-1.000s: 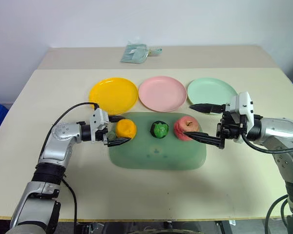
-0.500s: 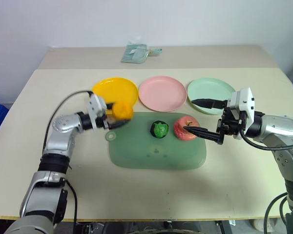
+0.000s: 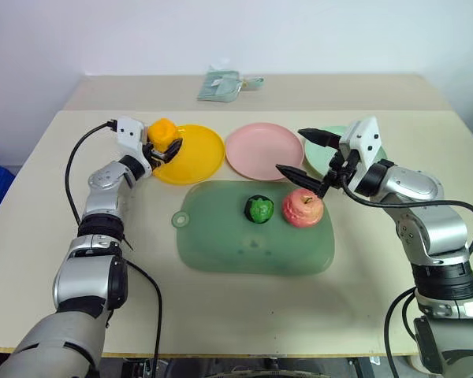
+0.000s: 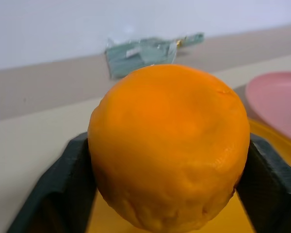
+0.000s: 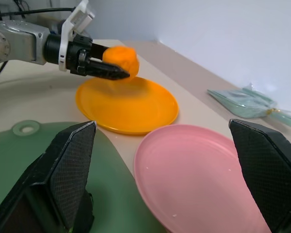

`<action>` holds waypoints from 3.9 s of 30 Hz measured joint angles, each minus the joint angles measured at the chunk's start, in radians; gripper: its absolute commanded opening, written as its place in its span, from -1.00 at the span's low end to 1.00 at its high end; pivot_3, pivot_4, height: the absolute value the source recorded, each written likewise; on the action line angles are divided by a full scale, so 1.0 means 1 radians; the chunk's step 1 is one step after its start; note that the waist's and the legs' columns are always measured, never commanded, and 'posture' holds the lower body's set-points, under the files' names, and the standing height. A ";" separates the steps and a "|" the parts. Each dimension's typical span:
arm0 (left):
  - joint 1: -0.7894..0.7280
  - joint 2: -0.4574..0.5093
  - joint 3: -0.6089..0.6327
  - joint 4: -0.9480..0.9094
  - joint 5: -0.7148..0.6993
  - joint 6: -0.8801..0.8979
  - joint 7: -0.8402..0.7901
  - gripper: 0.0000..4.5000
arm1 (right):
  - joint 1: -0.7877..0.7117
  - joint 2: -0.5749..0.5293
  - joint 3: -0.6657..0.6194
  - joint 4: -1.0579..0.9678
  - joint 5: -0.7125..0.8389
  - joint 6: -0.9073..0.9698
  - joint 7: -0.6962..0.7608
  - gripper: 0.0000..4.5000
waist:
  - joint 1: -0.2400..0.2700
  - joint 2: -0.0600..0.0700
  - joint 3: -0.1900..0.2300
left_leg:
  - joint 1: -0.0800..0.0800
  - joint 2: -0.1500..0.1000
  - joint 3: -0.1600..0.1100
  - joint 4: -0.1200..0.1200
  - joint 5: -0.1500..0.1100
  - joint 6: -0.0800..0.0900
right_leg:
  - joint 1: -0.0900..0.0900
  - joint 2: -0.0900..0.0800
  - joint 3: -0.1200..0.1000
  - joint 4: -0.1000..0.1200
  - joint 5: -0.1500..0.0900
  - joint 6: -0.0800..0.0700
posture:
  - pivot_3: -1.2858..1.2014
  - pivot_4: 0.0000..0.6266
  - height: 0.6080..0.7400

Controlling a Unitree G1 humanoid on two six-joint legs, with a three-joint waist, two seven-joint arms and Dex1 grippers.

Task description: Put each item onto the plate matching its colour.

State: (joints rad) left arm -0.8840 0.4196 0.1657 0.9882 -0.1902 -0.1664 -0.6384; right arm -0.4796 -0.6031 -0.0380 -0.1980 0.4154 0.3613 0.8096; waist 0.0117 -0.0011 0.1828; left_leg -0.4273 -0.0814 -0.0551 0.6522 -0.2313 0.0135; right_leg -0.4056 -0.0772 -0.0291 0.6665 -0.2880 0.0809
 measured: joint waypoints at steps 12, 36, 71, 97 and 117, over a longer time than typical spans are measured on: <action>0.174 0.141 -0.034 -0.419 -0.102 0.091 -0.381 0.98 | -0.004 -0.079 0.103 -0.119 -0.022 0.087 0.073 1.00 | -0.022 0.000 0.000 | 0.000 0.001 0.000 -0.002 0.000 0.000 | -0.001 0.000 0.002 -0.001 0.000 0.000 | 0.03 -0.52 0.97; 0.652 0.366 -0.018 -1.109 -0.407 0.504 -0.660 0.98 | -0.261 -0.123 0.602 -0.157 -0.456 0.359 0.121 1.00 | -0.007 0.001 0.000 | 0.001 0.001 -0.001 -0.004 -0.003 0.005 | -0.002 0.000 0.001 -0.001 -0.001 -0.002 | 0.03 -0.52 0.97; 0.624 0.306 -0.028 -1.139 -0.392 0.481 -0.572 1.00 | -0.367 0.041 0.318 -0.037 -0.351 0.440 0.128 0.18 | -0.003 0.001 0.000 | 0.001 0.001 -0.001 -0.004 -0.002 0.002 | -0.001 0.000 0.001 -0.002 0.000 -0.001 | 0.03 -0.52 0.97; 0.565 0.169 -0.110 -1.188 -0.366 0.506 -0.409 1.00 | -0.388 -0.005 0.147 0.654 -0.517 0.122 -0.282 0.98 | -0.024 0.001 0.000 | 0.001 0.001 0.001 -0.005 0.001 -0.002 | -0.002 0.000 0.002 -0.001 0.000 -0.001 | 0.03 -0.52 0.97; 0.562 0.191 -0.102 -1.146 -0.366 0.489 -0.458 1.00 | -0.080 -0.238 0.128 -0.095 0.040 0.577 0.152 0.98 | -0.001 0.001 0.000 | 0.001 0.001 0.000 -0.003 -0.004 0.006 | 0.000 -0.001 0.001 -0.003 0.000 -0.001 | 0.03 -0.52 0.97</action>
State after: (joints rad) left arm -0.3216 0.6109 0.0634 -0.1573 -0.5560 0.3229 -1.0967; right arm -0.5597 -0.8412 0.0904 -0.2933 0.4552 0.9381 0.9613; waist 0.0104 0.0003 0.1827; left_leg -0.4266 -0.0800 -0.0551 0.6493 -0.2349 0.0197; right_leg -0.4058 -0.0782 -0.0277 0.6640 -0.2884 0.0795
